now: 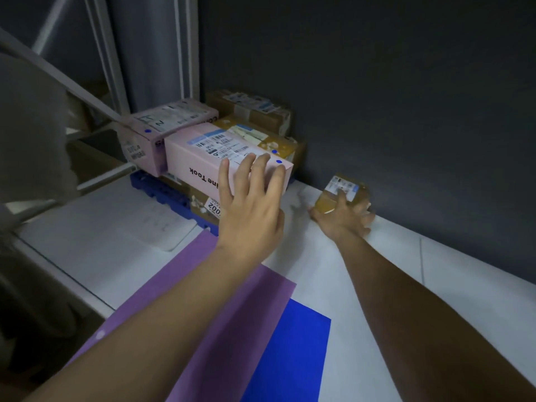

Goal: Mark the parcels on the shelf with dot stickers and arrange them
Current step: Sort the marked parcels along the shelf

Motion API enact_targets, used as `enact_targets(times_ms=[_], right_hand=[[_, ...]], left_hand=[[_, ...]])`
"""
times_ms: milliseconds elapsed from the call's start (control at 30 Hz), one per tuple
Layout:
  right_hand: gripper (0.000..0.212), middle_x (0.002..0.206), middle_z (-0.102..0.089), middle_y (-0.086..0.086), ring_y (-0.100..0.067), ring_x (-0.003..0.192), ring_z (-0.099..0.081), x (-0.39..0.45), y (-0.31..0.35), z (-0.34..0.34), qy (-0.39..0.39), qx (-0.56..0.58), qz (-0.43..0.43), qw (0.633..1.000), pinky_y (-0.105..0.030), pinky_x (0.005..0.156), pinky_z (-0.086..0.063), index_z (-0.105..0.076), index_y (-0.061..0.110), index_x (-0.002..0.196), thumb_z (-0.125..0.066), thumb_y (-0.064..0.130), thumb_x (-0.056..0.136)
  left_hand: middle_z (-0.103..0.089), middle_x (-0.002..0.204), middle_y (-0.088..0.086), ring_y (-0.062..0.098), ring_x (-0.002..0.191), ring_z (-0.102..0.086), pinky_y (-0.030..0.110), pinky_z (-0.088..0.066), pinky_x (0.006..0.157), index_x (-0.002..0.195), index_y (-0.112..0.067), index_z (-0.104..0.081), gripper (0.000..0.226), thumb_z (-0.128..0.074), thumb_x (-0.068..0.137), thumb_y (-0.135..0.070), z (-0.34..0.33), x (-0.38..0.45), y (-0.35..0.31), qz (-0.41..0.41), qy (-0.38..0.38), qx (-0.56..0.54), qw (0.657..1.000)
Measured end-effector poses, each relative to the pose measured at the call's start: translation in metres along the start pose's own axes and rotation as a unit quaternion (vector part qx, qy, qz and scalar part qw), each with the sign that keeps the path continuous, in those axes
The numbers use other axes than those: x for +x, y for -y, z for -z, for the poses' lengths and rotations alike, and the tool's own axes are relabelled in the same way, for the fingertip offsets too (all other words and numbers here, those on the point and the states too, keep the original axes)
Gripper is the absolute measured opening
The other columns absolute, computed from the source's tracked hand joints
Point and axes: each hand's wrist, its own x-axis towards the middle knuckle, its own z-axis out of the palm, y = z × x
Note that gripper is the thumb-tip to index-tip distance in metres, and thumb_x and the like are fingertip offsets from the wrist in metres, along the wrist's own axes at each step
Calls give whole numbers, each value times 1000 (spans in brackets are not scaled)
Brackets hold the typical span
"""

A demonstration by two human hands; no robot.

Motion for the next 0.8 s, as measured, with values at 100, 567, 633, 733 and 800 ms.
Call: enact_targets(times_ms=[100, 567, 633, 733, 800], right_hand=[[77, 152, -6, -21, -44, 133, -25, 1, -5, -5, -23, 68, -16, 997, -50, 104, -36, -26, 30, 144, -59, 61, 82], [99, 134, -46, 4, -12, 122, -51, -158, -69, 69, 25, 371, 199, 907, -39, 94, -52, -33, 35, 133, -87, 27, 51], [98, 135, -45, 4, -12, 123, -50, -189, -79, 97, 34, 373, 225, 899, -39, 94, -53, -33, 33, 134, -87, 24, 53], [94, 135, -44, 3, -11, 124, -48, -236, -96, 141, 35, 376, 259, 889, -37, 94, -53, -32, 30, 135, -86, 17, 58], [93, 134, -43, 3, -9, 125, -47, -267, -110, 170, 36, 374, 268, 887, -35, 94, -53, -30, 30, 135, -84, 15, 61]], left_hand=[[-49, 133, 17, 36, 128, -37, 56, -7, 111, 123, -9, -54, 55, -67, 71, -20, -3, 1, 0, 0, 13, 17, 1000], [-36, 143, 18, 35, 136, -26, 51, -16, 113, 133, -11, -46, 46, -51, 92, -31, 70, -45, -47, 91, 111, -163, 976], [-31, 145, 15, 33, 135, -24, 45, -20, 112, 140, -13, -36, 51, -42, 97, -39, 90, -51, -55, 151, 146, -284, 936], [-38, 145, 11, 29, 134, -36, 47, -32, 110, 144, -16, -31, 73, -44, 88, -61, 128, -61, -67, 212, 195, -504, 814], [-41, 145, 5, 24, 134, -39, 43, -33, 110, 146, -21, -28, 74, -45, 87, -63, 159, -72, -80, 212, 223, -558, 771]])
